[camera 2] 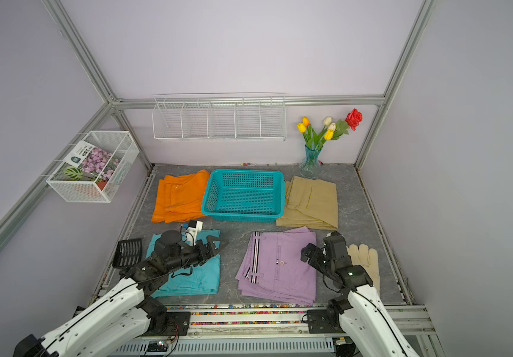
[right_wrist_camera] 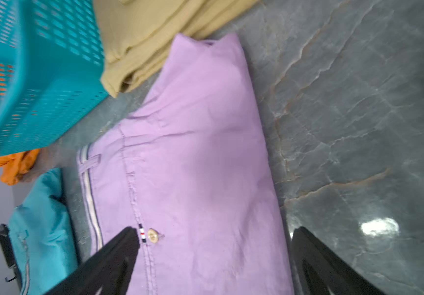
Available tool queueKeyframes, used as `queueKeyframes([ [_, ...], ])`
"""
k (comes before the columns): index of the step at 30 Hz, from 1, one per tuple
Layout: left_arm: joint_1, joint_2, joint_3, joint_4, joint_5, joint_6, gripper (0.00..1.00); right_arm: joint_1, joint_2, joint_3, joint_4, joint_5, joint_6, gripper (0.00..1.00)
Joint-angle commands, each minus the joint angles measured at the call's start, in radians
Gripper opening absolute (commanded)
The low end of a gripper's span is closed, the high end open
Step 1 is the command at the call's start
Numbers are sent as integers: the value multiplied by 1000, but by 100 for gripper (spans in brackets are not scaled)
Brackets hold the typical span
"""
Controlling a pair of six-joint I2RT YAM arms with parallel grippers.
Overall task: Put the folded long pants in the basket
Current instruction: Pick up the long pant at the center of the board.
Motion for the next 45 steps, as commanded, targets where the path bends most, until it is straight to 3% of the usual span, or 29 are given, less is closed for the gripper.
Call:
queueKeyframes([
  [1, -33, 187, 75, -16, -20, 76, 100, 5, 96, 13, 11, -1, -26, 98],
  [5, -72, 398, 109, 106, 0, 68, 100, 5, 174, -25, 80, -22, -7, 98],
  [11, -132, 588, 153, 197, -43, 47, 99, 5, 246, -56, 162, -67, 3, 93],
  [23, -210, 744, 200, 256, -41, 11, 94, 5, 291, -64, 223, -111, -1, 29],
  [25, -213, 772, 216, 255, -22, -2, 87, 5, 305, -58, 227, -121, -4, 25],
  [29, -214, 788, 222, 265, -18, -8, 59, 5, 334, -43, 232, -135, -12, 14],
  [31, -214, 787, 238, 228, -37, 5, 36, 4, 346, -36, 238, -143, -14, 7],
  [33, -213, 785, 252, 191, -54, 17, 6, 5, 355, -24, 231, -149, -22, 0],
  [34, -214, 783, 257, 179, -59, 21, 0, 5, 356, -19, 225, -150, -25, 0],
  [45, -214, 659, 333, 35, -59, 51, 0, 47, 182, 71, 70, -211, -45, 0],
])
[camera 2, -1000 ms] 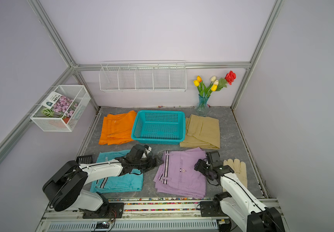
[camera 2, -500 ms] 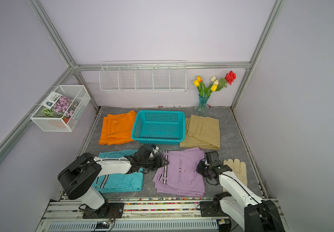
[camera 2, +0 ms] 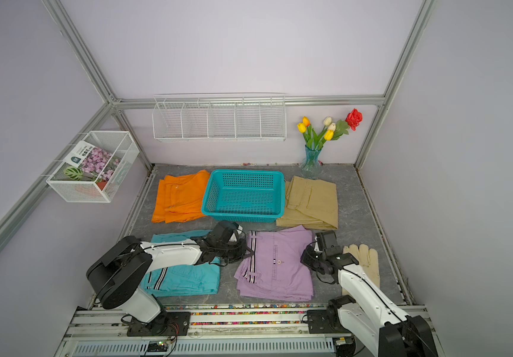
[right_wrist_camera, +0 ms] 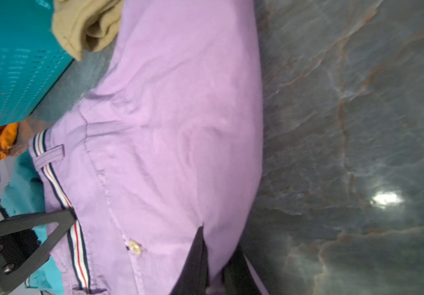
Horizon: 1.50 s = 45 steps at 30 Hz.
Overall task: Put the folded long pants in the basket
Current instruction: Pick up the long pant at the center of the board, then place the long pant in the basket.
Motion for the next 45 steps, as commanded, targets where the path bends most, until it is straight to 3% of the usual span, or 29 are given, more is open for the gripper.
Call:
queueKeyframes([
  [1, -4, -99, 75, -97, -13, 35, 0, 45, -71, 94, -123, -42, -28, 0],
  [8, -5, -323, 137, -276, -77, 51, 0, 130, -207, 248, -285, -10, -7, 0],
  [11, -1, -369, 181, -341, -66, 72, 0, 143, -181, 304, -289, -24, -11, 0],
  [15, 6, -442, 306, -464, -154, 109, 0, 156, -82, 453, -306, -8, -30, 0],
  [18, 151, -444, 371, -472, -1, 130, 0, 156, 34, 598, -304, -13, -53, 0],
  [21, 309, -385, 484, -550, 52, 190, 0, 156, 172, 744, -281, -15, -72, 0],
  [23, 365, -331, 566, -579, 49, 238, 0, 154, 270, 828, -255, -23, -67, 0],
  [30, 461, -28, 920, -609, 59, 309, 0, 165, 685, 1183, -165, -60, -49, 0],
  [35, 600, 222, 1018, -471, 283, 227, 0, 164, 965, 1515, -246, -83, -129, 0],
  [41, 619, 390, 1112, -523, 221, 316, 0, 145, 1166, 1636, -241, -38, -209, 0],
  [45, 621, 398, 1077, -470, 221, 323, 0, 97, 1208, 1551, -191, -92, -199, 0],
])
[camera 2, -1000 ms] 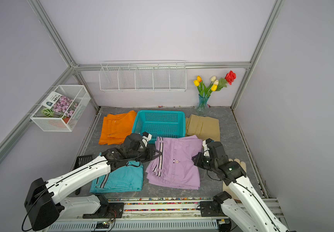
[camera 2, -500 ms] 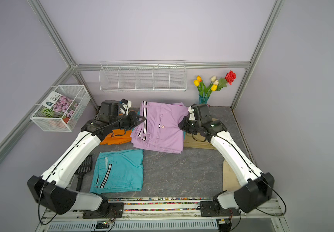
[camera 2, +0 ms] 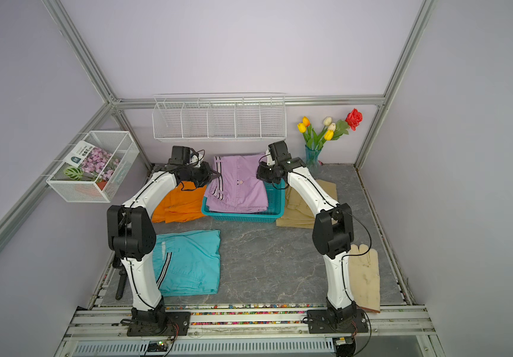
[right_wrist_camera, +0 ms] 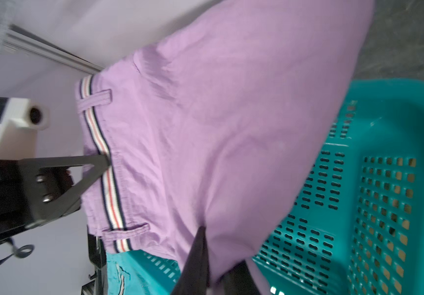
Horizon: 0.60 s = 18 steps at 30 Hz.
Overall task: Put the folded long pants in the basket
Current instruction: Place the long pant in the basket.
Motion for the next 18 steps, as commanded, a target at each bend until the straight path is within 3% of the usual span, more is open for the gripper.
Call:
queueKeyframes([
  [1, -1, -25, 35, 72, 20, 40, 0, -45, -11, -85, 32, -34, -21, 0],
  [5, 4, 7, 51, 58, 60, 50, 0, -53, -22, -127, 41, -22, -44, 0],
  [11, 5, -86, -73, 139, 100, -3, 0, -46, -55, -75, -61, 6, -86, 0],
  [18, 5, -149, -36, 5, 92, -37, 0, -43, -148, -92, -86, -1, -100, 0],
])
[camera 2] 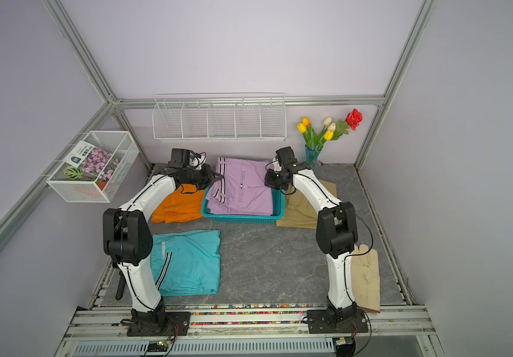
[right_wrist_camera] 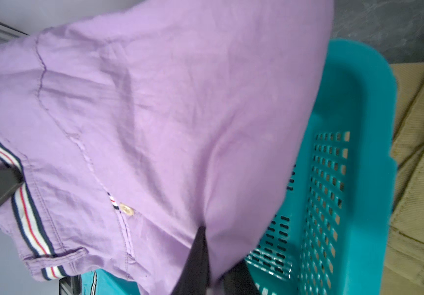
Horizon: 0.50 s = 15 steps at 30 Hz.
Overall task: Put the folded long pants in the basket
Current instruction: Place the long pant in the basket.
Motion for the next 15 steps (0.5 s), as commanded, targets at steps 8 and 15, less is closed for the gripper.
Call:
queueKeyframes([
  [8, 14, -11, 44, -108, -19, -49, 0, 1, -22, 8, -103, 5, -33, 0],
  [15, 14, 60, -42, -51, -63, -39, 0, 25, 87, 7, -154, 129, -70, 0],
])
